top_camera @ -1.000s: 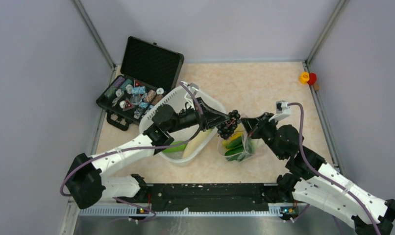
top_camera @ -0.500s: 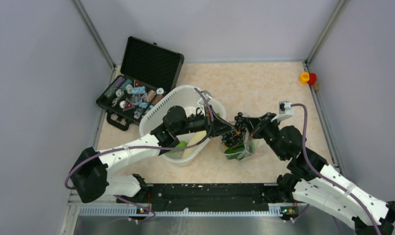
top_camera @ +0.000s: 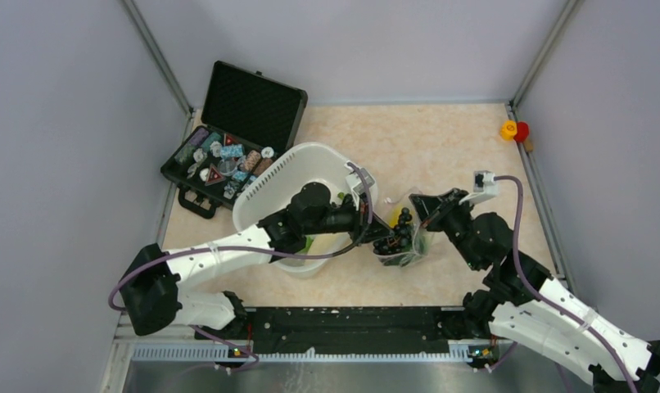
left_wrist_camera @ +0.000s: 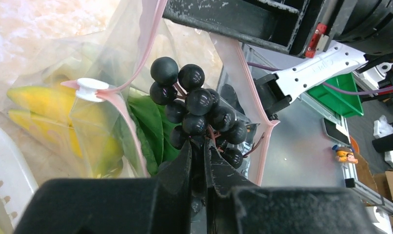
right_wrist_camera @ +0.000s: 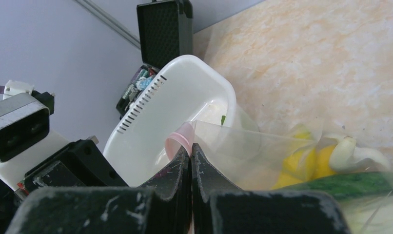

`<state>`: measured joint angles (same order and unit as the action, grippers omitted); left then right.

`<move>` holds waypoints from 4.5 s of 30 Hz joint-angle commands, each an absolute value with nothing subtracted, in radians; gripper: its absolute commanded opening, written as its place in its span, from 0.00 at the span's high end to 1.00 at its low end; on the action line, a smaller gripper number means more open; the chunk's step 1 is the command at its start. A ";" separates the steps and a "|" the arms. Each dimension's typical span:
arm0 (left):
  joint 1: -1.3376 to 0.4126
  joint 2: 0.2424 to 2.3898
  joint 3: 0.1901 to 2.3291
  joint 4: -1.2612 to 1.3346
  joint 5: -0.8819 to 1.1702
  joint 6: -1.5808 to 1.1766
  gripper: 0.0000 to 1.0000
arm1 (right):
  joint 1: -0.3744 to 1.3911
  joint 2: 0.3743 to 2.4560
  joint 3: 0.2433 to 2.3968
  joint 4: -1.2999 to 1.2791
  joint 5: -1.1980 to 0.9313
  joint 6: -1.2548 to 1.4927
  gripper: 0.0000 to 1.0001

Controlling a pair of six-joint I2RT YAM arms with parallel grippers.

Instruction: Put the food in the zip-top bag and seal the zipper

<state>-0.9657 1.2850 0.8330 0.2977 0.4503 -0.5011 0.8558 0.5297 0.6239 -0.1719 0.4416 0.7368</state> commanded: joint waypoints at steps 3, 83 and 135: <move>-0.974 1.324 0.951 0.266 0.365 -0.445 1.00 | 0.862 0.537 0.670 -0.101 0.366 0.694 1.00; -0.709 1.315 0.932 -0.375 0.380 -0.269 0.09 | 0.864 0.283 0.776 -0.333 0.697 0.496 1.00; -0.737 1.658 0.961 -0.275 0.051 -0.405 0.52 | 0.862 0.313 0.669 -0.351 0.628 0.698 1.00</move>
<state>-0.7959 1.6341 1.0035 -0.2558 0.2379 -0.3981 0.8558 0.3141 0.6674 -0.3832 0.6338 0.6861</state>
